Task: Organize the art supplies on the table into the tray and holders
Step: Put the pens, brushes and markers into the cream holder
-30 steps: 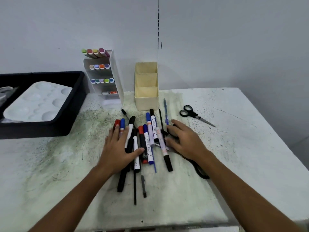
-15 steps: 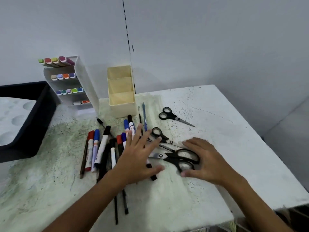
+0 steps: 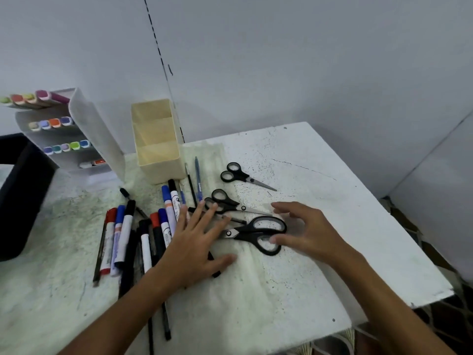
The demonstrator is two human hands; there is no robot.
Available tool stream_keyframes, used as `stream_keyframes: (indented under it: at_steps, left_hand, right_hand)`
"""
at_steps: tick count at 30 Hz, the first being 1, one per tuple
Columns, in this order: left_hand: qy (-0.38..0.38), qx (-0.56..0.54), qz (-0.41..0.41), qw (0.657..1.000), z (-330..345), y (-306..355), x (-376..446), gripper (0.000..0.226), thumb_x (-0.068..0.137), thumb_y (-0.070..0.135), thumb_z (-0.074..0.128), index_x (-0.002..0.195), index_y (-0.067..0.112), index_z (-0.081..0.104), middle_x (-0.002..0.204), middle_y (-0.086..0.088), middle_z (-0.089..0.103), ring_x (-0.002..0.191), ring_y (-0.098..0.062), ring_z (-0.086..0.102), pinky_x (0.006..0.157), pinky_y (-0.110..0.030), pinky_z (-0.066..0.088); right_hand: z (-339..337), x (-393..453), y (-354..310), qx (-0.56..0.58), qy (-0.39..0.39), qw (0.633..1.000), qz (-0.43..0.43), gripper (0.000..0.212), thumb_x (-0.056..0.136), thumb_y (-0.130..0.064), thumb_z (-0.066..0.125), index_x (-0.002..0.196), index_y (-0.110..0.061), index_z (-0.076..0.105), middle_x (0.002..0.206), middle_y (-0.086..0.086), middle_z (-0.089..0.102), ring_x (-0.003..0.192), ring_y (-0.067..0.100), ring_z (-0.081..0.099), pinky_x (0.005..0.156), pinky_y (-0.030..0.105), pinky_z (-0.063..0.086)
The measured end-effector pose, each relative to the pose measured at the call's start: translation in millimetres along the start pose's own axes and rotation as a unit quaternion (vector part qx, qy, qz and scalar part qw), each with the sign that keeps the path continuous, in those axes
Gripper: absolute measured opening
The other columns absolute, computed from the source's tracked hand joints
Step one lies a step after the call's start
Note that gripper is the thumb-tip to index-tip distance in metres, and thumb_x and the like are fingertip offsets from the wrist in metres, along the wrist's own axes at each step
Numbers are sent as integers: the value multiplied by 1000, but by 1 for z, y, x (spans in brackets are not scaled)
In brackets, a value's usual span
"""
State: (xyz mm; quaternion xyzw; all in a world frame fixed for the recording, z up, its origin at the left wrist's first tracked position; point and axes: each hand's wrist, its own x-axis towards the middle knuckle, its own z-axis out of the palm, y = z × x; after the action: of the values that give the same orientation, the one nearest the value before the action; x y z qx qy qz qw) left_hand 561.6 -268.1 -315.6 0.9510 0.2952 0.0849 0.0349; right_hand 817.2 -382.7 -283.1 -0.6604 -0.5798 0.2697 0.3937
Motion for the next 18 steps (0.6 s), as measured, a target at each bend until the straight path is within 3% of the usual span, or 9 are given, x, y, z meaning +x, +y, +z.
stream_keyframes:
  at_steps: [2,5,9,13,16,18]
  left_hand:
    - [-2,-4,-1,1000,0,0,0,79,88,79,27,149,29,33,158,-8,22,149,-29,9,116,-55,3]
    - [-3,-4,-5,1000,1,-1,0,79,88,79,28,149,30,32,158,-8,23,148,-29,11,116,-55,3]
    - [3,-6,-14,1000,2,0,1,78,88,79,27,149,30,32,158,-7,24,148,-29,12,116,-54,2]
    - [8,-17,-26,999,2,0,2,78,87,79,27,148,30,35,157,-6,25,148,-28,13,116,-52,2]
    - [16,-22,-33,999,2,0,3,77,87,78,28,147,30,38,156,-6,28,147,-28,15,115,-52,4]
    - [19,-19,-33,999,2,0,4,77,87,78,28,146,29,39,155,-6,30,146,-29,18,115,-51,4]
  right_hand:
    - [1,3,3,-143,-67,987,-22,96,52,-73,76,137,-39,46,127,-17,52,119,0,43,101,21,35]
    - [8,2,12,-231,-78,968,-66,112,49,-81,66,145,-28,41,130,-10,50,123,9,38,101,28,33]
    - [4,6,11,-186,-53,979,-60,98,56,-62,79,141,-26,46,119,-3,58,114,15,47,94,33,41]
    - [-5,12,7,-132,-70,989,-19,91,63,-43,87,141,-36,41,124,-10,53,115,5,47,96,24,40]
    - [-18,15,8,-31,-45,999,5,83,62,-24,90,130,-44,46,122,-18,58,110,-6,55,94,16,44]
    - [-28,20,10,63,-25,997,24,80,62,-11,90,125,-41,50,120,-11,62,109,0,61,94,18,47]
